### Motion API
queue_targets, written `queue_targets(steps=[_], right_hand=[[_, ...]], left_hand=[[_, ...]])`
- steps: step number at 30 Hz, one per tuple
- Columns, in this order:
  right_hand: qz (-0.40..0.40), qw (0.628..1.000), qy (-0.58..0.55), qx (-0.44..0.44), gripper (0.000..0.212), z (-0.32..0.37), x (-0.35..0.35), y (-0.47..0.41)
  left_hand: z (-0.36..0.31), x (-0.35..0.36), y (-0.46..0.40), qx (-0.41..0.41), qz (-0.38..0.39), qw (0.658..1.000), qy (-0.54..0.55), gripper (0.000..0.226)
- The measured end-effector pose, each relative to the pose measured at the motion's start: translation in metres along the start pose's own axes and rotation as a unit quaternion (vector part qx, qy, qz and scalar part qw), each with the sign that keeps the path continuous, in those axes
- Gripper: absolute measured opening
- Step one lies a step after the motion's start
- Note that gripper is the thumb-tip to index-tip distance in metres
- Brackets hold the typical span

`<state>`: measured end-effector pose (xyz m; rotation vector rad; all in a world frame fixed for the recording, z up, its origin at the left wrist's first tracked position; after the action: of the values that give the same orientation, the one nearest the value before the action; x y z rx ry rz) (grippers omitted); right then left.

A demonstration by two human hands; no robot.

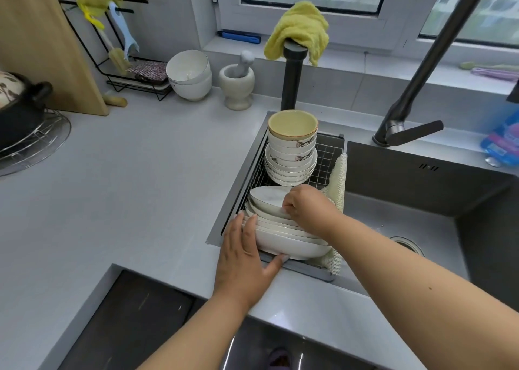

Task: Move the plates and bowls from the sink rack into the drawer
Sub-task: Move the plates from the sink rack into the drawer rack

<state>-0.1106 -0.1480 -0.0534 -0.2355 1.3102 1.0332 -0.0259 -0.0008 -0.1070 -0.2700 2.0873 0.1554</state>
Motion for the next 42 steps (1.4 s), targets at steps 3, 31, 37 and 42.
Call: queue_targets(steps=[3, 31, 37, 42], right_hand=[[-0.049, 0.998, 0.039, -0.016, 0.025, 0.0, -0.006, 0.003], [-0.439, 0.896, 0.052, 0.04, 0.064, -0.022, -0.042, -0.009], [-0.543, 0.838, 0.046, 0.022, 0.064, -0.024, -0.049, 0.017], [-0.617, 0.785, 0.044, -0.023, 0.06, -0.013, -0.067, 0.057]], left_hand=[[0.0, 0.0, 0.0, 0.001, 0.0, 1.0, -0.001, 0.089], [0.0, 0.0, 0.0, -0.003, 0.008, 1.0, 0.002, 0.09], [-0.001, -0.001, 0.001, -0.004, 0.017, 1.0, 0.013, 0.091], [0.001, -0.007, 0.006, -0.005, 0.025, 0.999, 0.045, 0.1]])
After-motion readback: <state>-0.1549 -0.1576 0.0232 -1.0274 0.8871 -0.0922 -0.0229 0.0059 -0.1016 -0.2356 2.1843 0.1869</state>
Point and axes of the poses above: each hand's wrist, its own y-axis away from the middle knuckle, its own x-axis out of the palm, z = x × y, the point moved 5 cm from there along -y, towards the middle knuckle, and after that the axes turned 15 degrees about z, right-handed, at the moved point
